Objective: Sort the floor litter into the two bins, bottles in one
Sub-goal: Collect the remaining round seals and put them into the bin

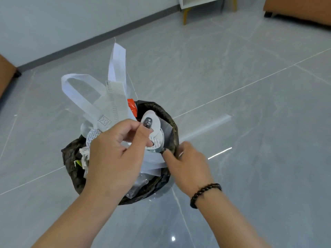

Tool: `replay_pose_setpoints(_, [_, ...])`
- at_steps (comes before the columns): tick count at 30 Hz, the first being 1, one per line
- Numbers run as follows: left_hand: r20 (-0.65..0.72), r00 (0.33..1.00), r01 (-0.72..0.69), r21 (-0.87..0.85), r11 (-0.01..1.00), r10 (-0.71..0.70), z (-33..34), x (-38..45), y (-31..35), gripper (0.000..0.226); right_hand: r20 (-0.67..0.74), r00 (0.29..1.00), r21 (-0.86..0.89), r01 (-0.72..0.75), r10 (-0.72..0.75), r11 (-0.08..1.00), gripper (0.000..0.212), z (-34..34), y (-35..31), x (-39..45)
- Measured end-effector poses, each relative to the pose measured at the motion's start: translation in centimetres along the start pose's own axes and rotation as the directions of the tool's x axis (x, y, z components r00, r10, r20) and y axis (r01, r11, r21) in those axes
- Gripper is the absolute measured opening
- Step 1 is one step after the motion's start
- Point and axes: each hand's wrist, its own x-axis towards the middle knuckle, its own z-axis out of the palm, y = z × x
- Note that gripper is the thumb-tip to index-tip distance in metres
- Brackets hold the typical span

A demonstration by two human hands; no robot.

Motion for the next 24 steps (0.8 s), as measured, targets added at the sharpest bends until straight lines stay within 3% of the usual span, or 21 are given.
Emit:
replay_pose_setpoints(4, [0.081,0.997,-0.004,-0.027,1.0,0.006,1.2,-0.3,1.6,0.004,-0.068,0.994,0.026,0.082,-0.08,0.996,0.035,1.2,0.3,0.8])
replay_pose_setpoints(7, [0.132,0.989,-0.066,-0.011,0.998,0.067,2.1,-0.6,3.0,0.008,-0.068,0.996,0.087,0.067,-0.061,0.994,0.039,-0.7,1.1,1.0])
replay_pose_setpoints(11, [0.242,0.96,-0.119,-0.088,0.989,0.137,3.4,-1.2,5.9,0.013,-0.114,0.993,0.066,0.031,-0.023,0.997,0.046,-6.7,4.0,-1.0])
replay_pose_setpoints(15, [0.38,0.9,-0.155,-0.175,0.972,0.212,5.8,-2.7,8.5,0.012,-0.23,0.971,-0.008,-0.071,0.067,0.997,0.037,-14.6,7.7,-5.2])
replay_pose_setpoints(20, [0.651,0.675,-0.315,-0.171,0.934,0.347,11.2,-6.0,11.5,0.024,-0.424,0.865,0.052,-0.271,0.267,0.961,0.032,-21.6,12.8,-11.1])
replay_pose_setpoints(24, [0.684,0.52,-0.485,-0.257,0.836,0.512,15.2,-8.7,14.1,0.03,-0.496,0.773,0.22,-0.329,0.396,0.918,0.031,-23.8,16.7,-15.0])
